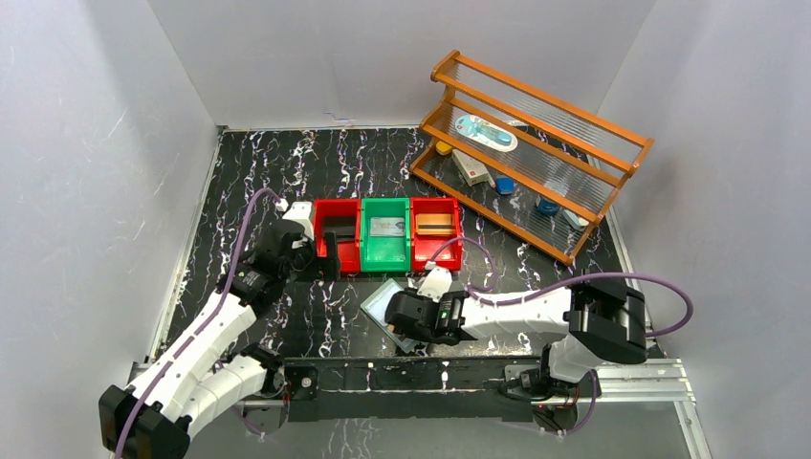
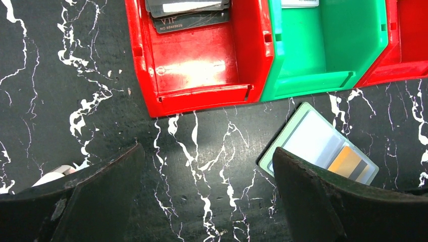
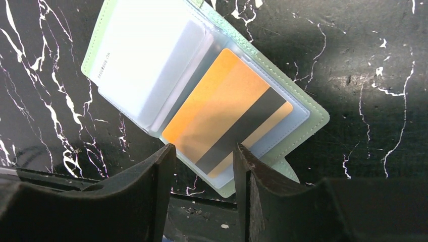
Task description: Take the credit cards out of the card holder
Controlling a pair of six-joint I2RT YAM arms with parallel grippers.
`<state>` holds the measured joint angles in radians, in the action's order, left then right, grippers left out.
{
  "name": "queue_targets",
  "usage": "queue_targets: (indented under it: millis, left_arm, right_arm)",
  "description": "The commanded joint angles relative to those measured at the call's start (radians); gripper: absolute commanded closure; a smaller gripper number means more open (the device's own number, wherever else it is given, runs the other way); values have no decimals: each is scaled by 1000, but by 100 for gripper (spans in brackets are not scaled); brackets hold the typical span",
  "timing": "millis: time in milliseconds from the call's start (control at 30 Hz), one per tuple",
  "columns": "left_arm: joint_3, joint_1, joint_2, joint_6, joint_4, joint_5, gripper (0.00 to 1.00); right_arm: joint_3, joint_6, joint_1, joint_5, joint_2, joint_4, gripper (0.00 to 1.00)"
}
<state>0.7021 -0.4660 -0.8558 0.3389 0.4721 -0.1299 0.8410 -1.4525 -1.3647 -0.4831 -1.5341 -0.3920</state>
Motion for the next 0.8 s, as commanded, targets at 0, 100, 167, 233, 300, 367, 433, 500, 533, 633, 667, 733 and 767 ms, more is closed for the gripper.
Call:
queue_targets:
  millis: [0, 100, 167, 233, 300, 367, 433, 500, 533, 633, 667, 733, 767]
  left_arm:
    - [18, 4, 0, -18, 7, 31, 2]
    - [17, 4, 8, -22, -1, 66, 2]
    - [15, 4, 19, -26, -13, 109, 2]
    - [8, 4, 35, -25, -33, 178, 2]
    - [-8, 4, 52, -17, -70, 281, 2]
    - [-37, 4, 62, 28, -117, 393, 2]
    - [-64, 3, 55, 82, -187, 516, 5]
    - [-81, 2, 21, 132, -247, 632, 9]
    - [-82, -4, -7, 149, -265, 673, 11]
    - [-74, -77, -88, 156, -283, 675, 16]
    - [-68, -117, -107, 154, -283, 640, 17]
    - [-55, -204, -154, 153, -285, 573, 20]
    - [-48, -239, -178, 156, -286, 547, 21]
  right_arm:
    - [-48, -67, -6, -43, 19, -28, 45]
    - [-73, -91, -6, -42, 17, -32, 45]
    - [-92, -111, -6, -49, 23, -42, 45]
    - [-125, -119, -6, -48, 34, -12, 45]
    - [-159, -122, -5, -44, 41, 25, 45]
    - [-186, -131, 0, -39, 48, 36, 45]
    - [-212, -150, 4, -41, 61, 30, 46]
    - [-240, -161, 8, -44, 82, 37, 46]
    - [-256, -163, 10, -43, 92, 47, 46]
    - [-310, -113, 26, -10, 121, 157, 45]
    - [-327, -83, 37, 24, 127, 219, 45]
    - [-362, -63, 54, 78, 136, 316, 46]
    - [-368, -70, 55, 88, 137, 335, 47]
